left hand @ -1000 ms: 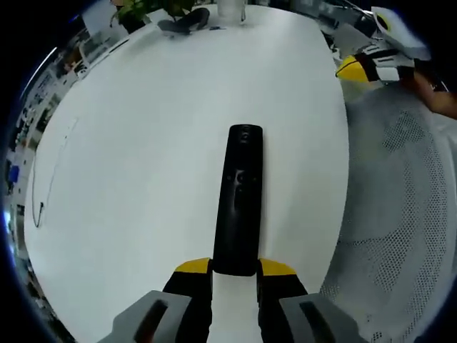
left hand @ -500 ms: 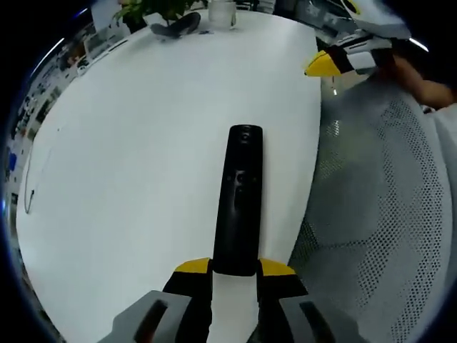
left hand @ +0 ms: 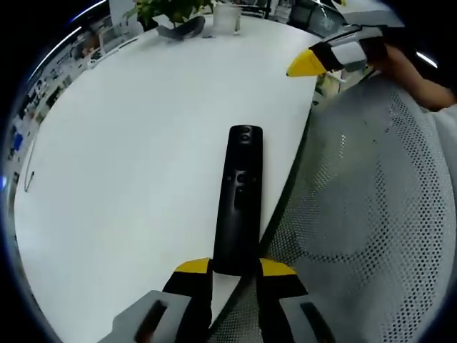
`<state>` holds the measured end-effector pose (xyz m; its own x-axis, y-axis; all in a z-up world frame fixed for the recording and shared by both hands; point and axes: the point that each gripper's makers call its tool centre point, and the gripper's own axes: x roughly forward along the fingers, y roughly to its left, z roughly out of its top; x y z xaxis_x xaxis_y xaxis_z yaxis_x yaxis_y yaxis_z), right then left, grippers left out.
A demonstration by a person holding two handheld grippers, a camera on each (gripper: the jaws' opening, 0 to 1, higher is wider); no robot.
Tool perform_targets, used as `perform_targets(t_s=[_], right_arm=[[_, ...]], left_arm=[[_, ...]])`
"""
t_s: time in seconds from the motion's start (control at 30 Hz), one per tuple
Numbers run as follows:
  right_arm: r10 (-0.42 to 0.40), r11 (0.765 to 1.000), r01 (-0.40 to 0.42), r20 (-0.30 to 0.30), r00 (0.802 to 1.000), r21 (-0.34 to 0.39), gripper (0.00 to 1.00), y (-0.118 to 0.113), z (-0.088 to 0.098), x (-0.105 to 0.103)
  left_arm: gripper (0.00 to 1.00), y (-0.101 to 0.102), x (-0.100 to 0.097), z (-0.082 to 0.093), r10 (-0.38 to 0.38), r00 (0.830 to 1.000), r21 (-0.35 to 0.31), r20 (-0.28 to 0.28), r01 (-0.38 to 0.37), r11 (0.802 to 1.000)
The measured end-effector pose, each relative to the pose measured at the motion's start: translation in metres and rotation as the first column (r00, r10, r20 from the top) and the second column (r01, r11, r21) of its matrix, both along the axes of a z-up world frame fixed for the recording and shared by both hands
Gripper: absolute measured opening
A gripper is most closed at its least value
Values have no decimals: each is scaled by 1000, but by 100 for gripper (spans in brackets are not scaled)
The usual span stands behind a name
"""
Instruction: Press the specified remote control buttons in sequence, fully releasing each button before pressing the next.
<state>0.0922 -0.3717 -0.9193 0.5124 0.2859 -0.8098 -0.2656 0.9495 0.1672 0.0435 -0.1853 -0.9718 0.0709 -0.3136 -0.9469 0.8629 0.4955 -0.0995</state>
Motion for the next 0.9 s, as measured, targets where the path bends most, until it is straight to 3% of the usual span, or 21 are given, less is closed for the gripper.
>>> perform_targets(t_s=[0.2,0.27,0.33,0.57,0.77,0.9], right_arm=[[77,993,-71,-51,996,99,0,17,1,-8],[146,980,-128,-111,983,153,0,29,0,-19],[218,958,-190,-116,969,215,0,41,3,-22],[258,934,-218,-108,960,284,0,58,15,-3],[275,924,-193,-224,935,330,0,77,-3,18],[263,915,-155,-258,930,372,0,87,-16,25]], left_arm=[[22,-4,-1,-1,16,999,-2,42,-16,1000],[22,-3,-1,-1,17,998,2,53,-17,1000],[22,-3,0,-1,32,998,-1,61,-32,999],[23,-3,0,0,82,992,-51,93,-77,996],[23,-2,1,2,109,986,-131,128,-92,987],[24,-3,2,2,96,987,-118,128,-81,990]])
